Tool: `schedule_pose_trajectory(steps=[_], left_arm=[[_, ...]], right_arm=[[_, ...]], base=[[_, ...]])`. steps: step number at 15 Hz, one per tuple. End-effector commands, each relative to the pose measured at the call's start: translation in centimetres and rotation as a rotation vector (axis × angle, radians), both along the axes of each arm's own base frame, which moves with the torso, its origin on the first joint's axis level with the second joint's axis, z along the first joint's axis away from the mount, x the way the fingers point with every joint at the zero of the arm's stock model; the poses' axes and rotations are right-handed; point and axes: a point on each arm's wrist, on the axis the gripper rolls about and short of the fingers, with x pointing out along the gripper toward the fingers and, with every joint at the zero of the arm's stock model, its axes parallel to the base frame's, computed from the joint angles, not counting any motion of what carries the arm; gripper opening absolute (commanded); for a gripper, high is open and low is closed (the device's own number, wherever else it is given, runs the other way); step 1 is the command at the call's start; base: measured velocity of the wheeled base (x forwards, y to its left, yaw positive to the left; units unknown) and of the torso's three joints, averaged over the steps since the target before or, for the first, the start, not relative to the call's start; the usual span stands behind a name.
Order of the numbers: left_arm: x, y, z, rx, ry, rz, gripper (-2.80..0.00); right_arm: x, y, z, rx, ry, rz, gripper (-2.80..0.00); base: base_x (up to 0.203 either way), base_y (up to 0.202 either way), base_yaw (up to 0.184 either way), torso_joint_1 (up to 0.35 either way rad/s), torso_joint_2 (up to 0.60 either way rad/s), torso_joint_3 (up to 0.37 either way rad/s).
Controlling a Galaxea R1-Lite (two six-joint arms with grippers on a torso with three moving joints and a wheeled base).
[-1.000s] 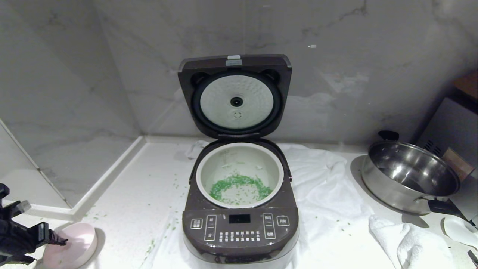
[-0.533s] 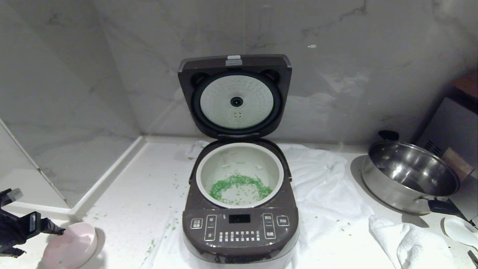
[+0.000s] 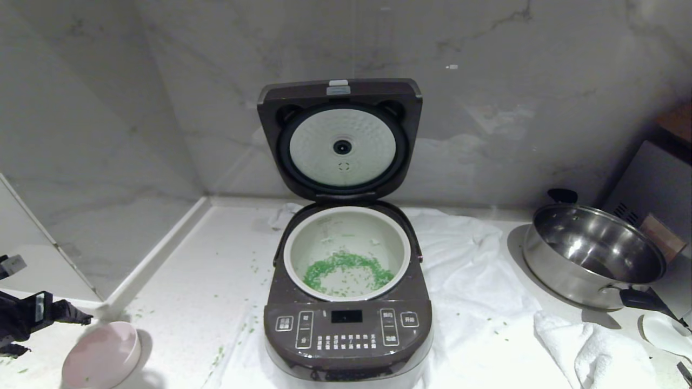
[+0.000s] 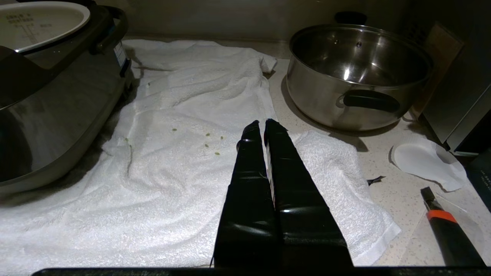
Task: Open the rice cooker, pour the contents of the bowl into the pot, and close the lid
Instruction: Place the bowl on the table
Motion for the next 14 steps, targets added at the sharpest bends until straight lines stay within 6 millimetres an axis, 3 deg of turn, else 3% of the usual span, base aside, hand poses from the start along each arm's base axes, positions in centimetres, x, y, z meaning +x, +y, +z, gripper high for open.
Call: schedule_pose_trajectory(steps=[1,4,10,14], left_arm=[[-1.4,-1.9,3.3,0.015,-0.072,-0.040,0.00],[-2.2,-5.0,6.1,0.010,-0.132,-0.139,0.00],[-4.3,-9.0,8.3,0.030,-0.187,-0.264,0.00],[-6.8,-13.1,10.4,0.012,-0.271,-0.389,0.00]], right_arm=[[0.0,0.0,0.0,-0.001,0.001,0.001,-2.80],[0.0,0.0,0.0,-0.001,0.002,0.001,-2.80],[0.0,0.0,0.0,-0.001,0.002,0.001,-2.80],[0.0,0.0,0.0,-0.001,0.002,0.001,-2.80]], base=[[0.000,0.000,0.000,0.000,0.00,0.000],[0.000,0.000,0.000,0.000,0.00,0.000],[0.000,0.000,0.000,0.000,0.00,0.000],[0.000,0.000,0.000,0.000,0.00,0.000]])
